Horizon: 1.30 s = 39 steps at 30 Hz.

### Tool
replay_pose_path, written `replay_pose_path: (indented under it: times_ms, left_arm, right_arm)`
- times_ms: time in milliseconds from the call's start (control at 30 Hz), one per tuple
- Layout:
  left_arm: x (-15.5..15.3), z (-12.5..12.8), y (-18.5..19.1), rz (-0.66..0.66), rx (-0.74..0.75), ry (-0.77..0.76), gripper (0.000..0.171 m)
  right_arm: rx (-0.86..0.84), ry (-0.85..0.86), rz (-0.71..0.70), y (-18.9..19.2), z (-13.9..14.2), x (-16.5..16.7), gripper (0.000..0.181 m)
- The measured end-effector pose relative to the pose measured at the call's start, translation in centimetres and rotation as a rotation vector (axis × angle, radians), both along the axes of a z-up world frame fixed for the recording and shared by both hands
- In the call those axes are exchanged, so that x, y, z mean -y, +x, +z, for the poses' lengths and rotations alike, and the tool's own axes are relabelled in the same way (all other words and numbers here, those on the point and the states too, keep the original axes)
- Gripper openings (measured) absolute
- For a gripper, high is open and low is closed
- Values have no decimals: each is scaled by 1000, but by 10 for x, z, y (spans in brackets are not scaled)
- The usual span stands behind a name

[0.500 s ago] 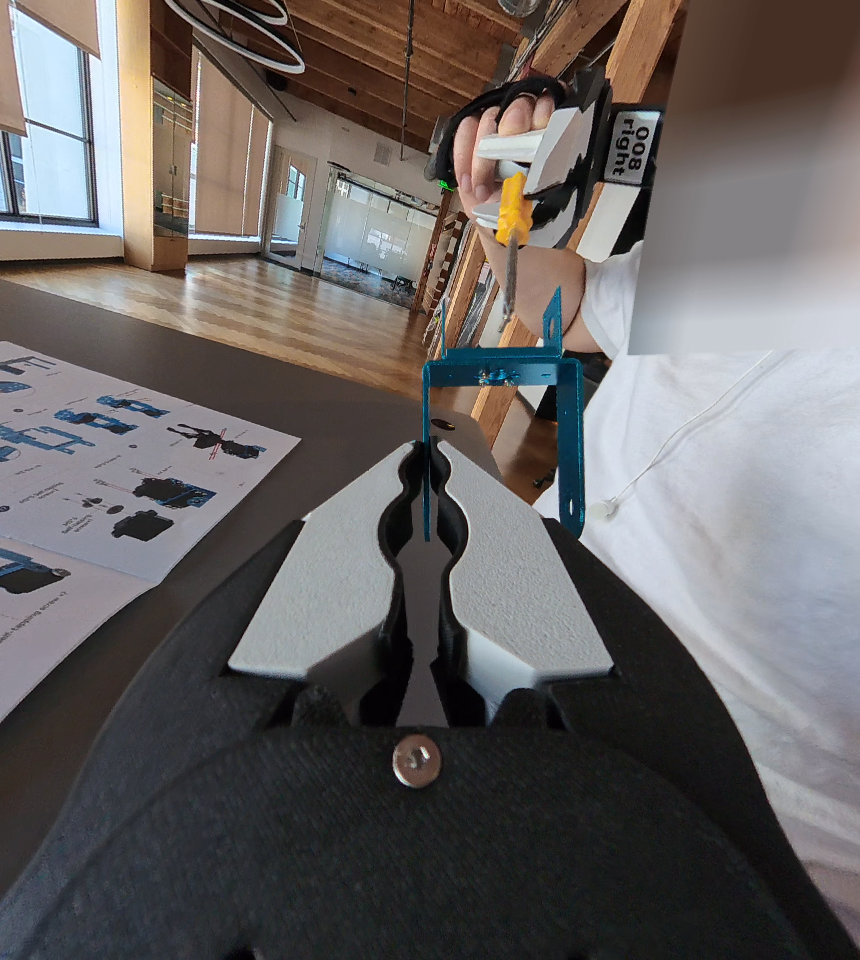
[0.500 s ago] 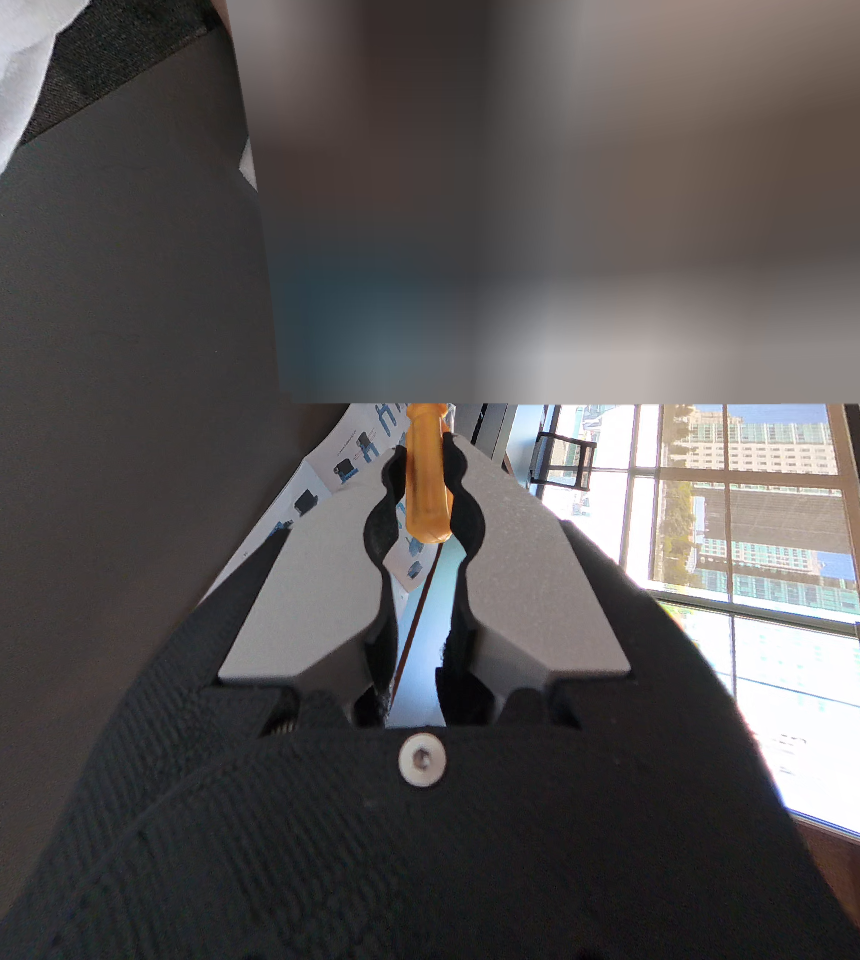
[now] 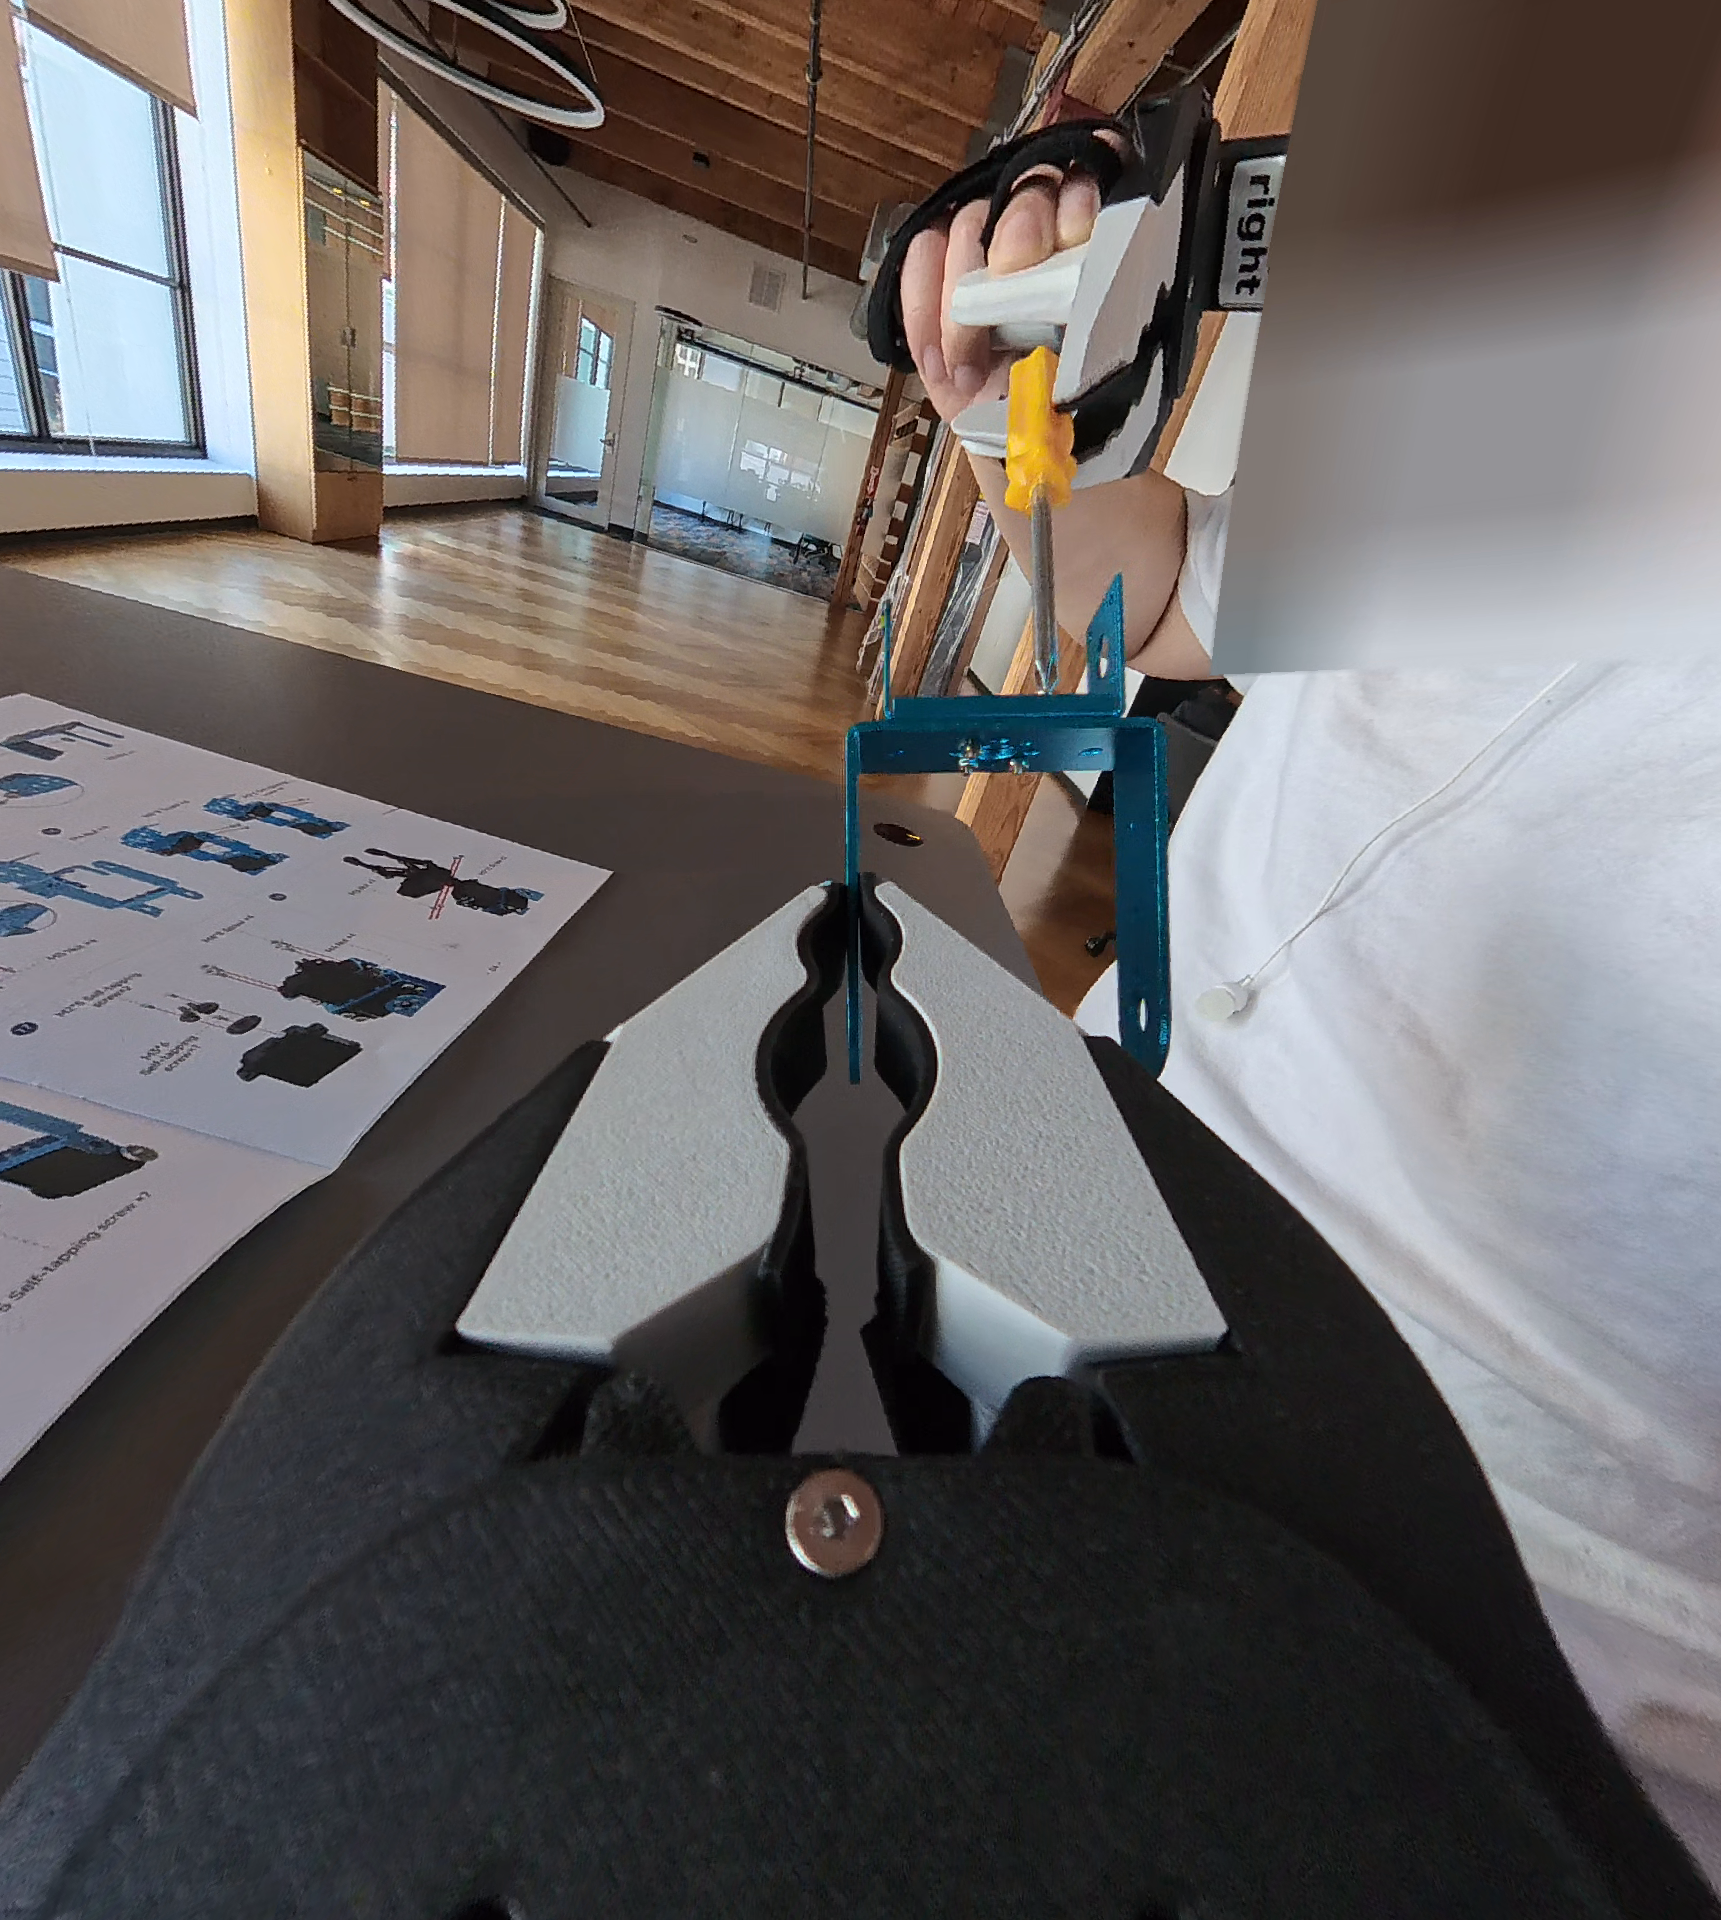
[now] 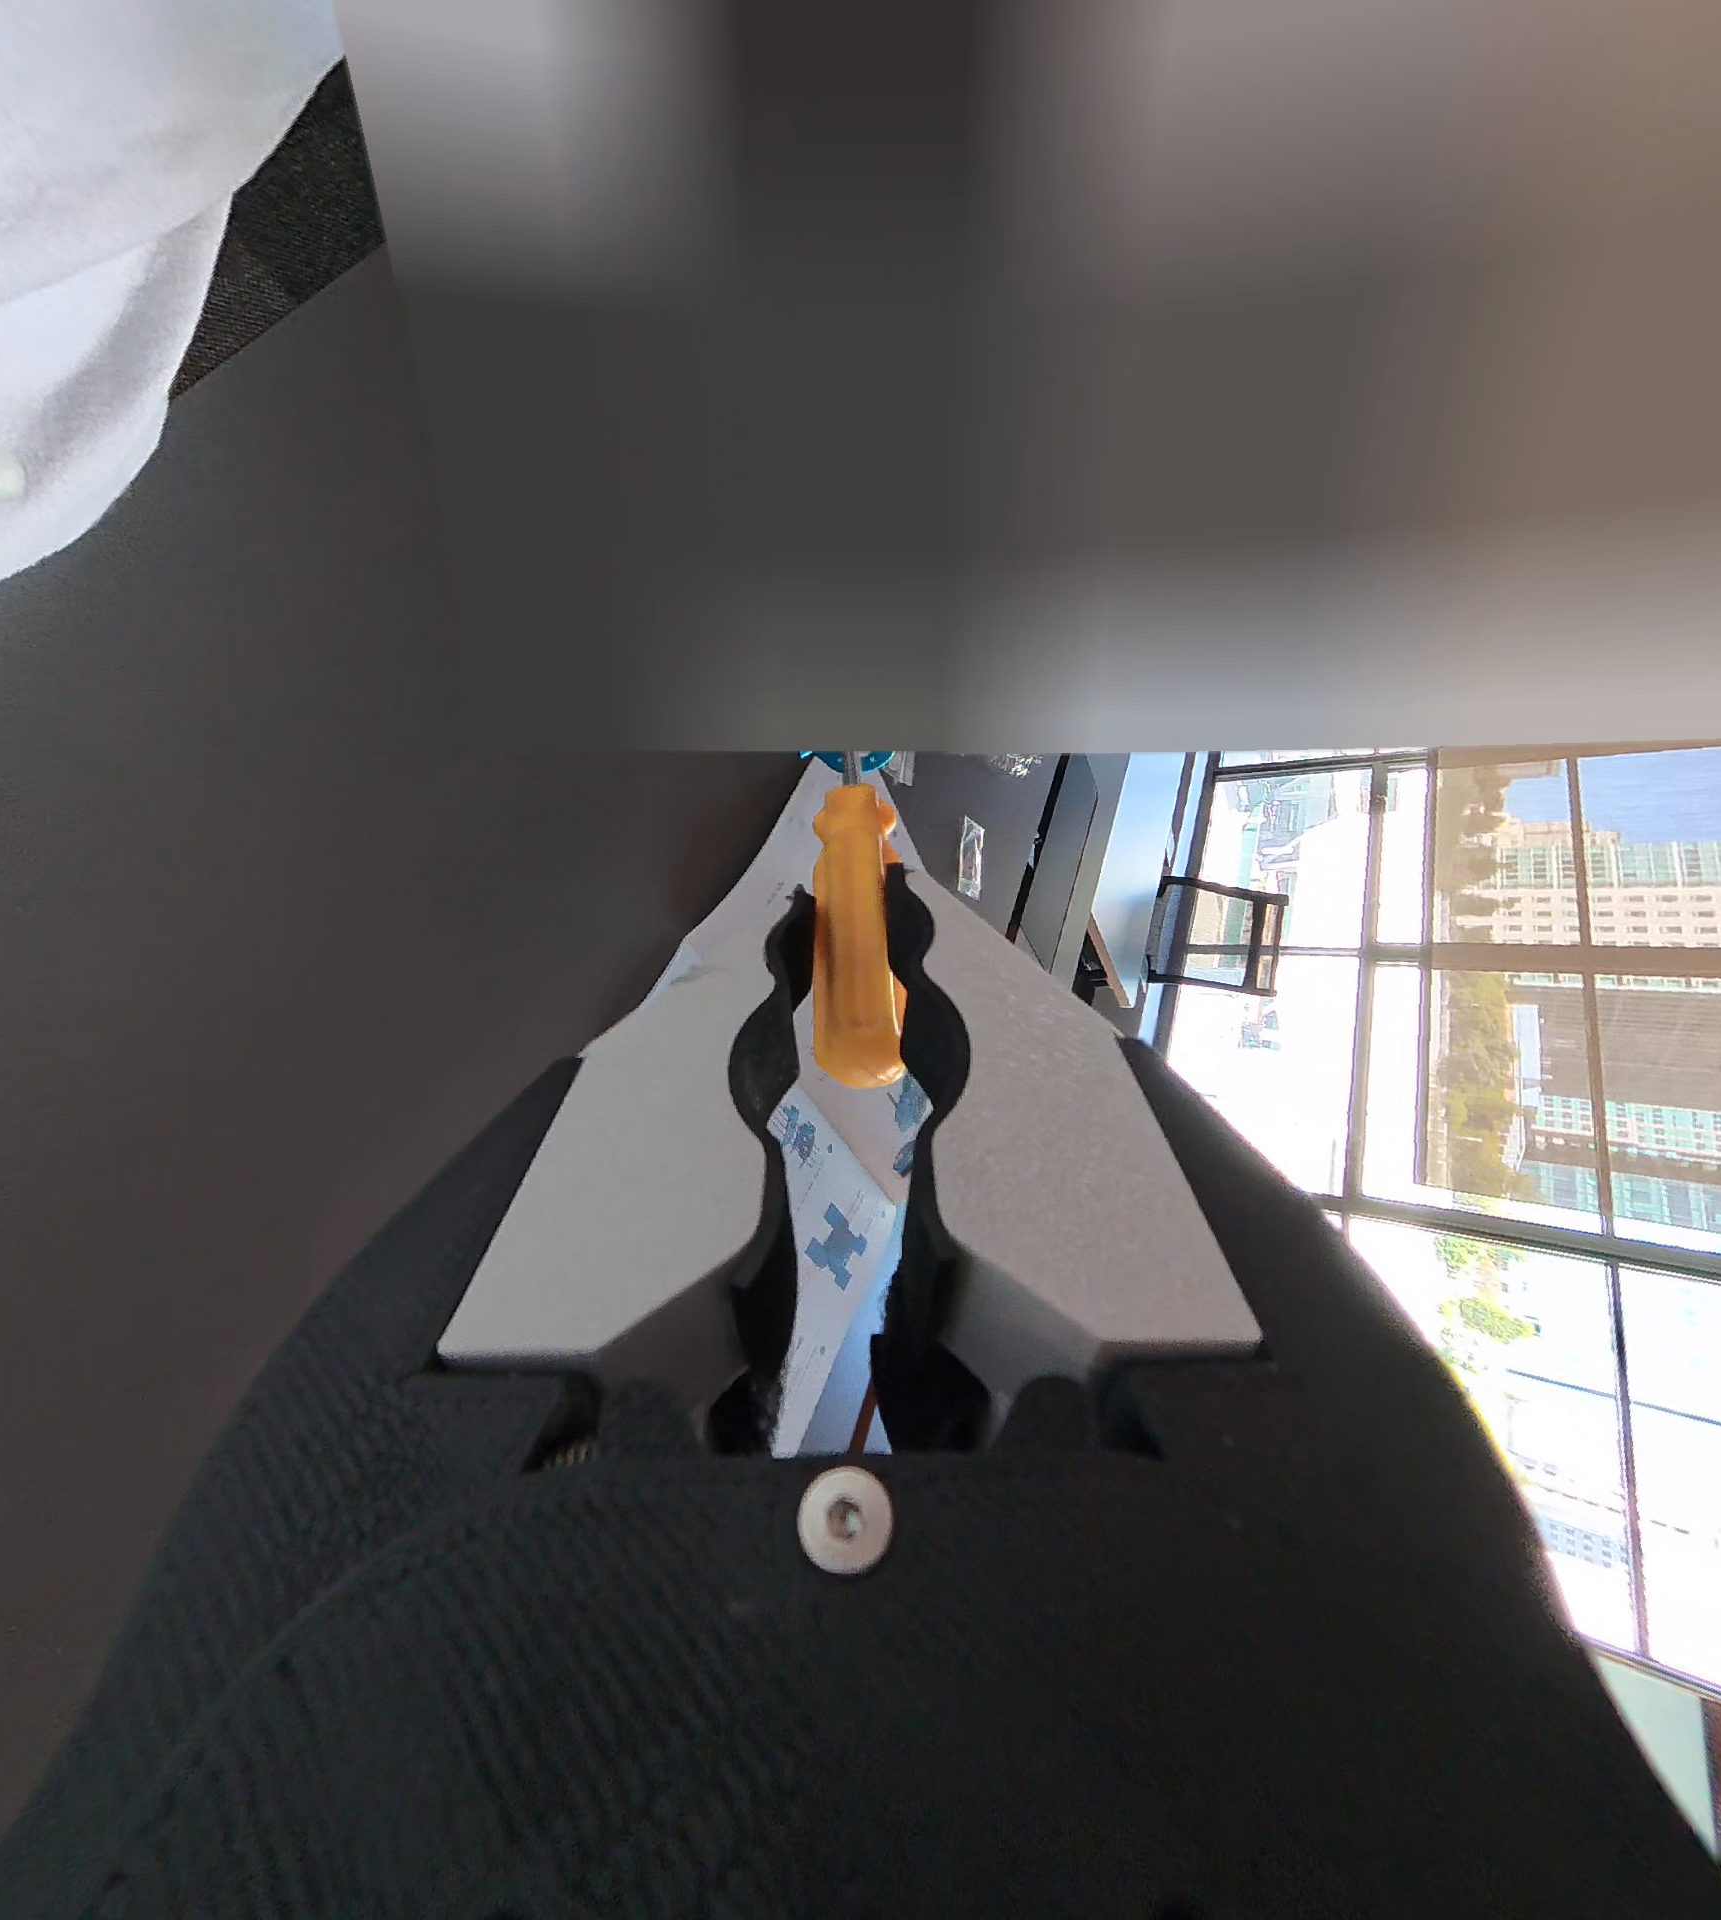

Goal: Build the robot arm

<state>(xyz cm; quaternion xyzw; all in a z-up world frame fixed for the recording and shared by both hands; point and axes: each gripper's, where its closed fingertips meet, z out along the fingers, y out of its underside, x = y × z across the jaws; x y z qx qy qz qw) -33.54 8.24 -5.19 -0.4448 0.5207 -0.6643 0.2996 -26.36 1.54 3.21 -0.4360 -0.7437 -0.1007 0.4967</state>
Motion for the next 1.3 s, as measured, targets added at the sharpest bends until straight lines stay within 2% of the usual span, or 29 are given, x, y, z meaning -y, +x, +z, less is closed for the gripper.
replay_pose_path:
  times_ms: [700, 1100, 1300]
  left_arm:
    - [2, -4, 2, 12, -9, 51, 0]
    - [-2, 8, 2, 52, 47, 65, 0]
    - [-3, 15, 0, 58, 90, 52, 0]
  right_arm:
    - [-13, -64, 1, 3, -5, 0, 9]
    - [-261, -305, -29, 9, 12, -11, 9]
    - [-324, -346, -27, 7, 13, -15, 9]
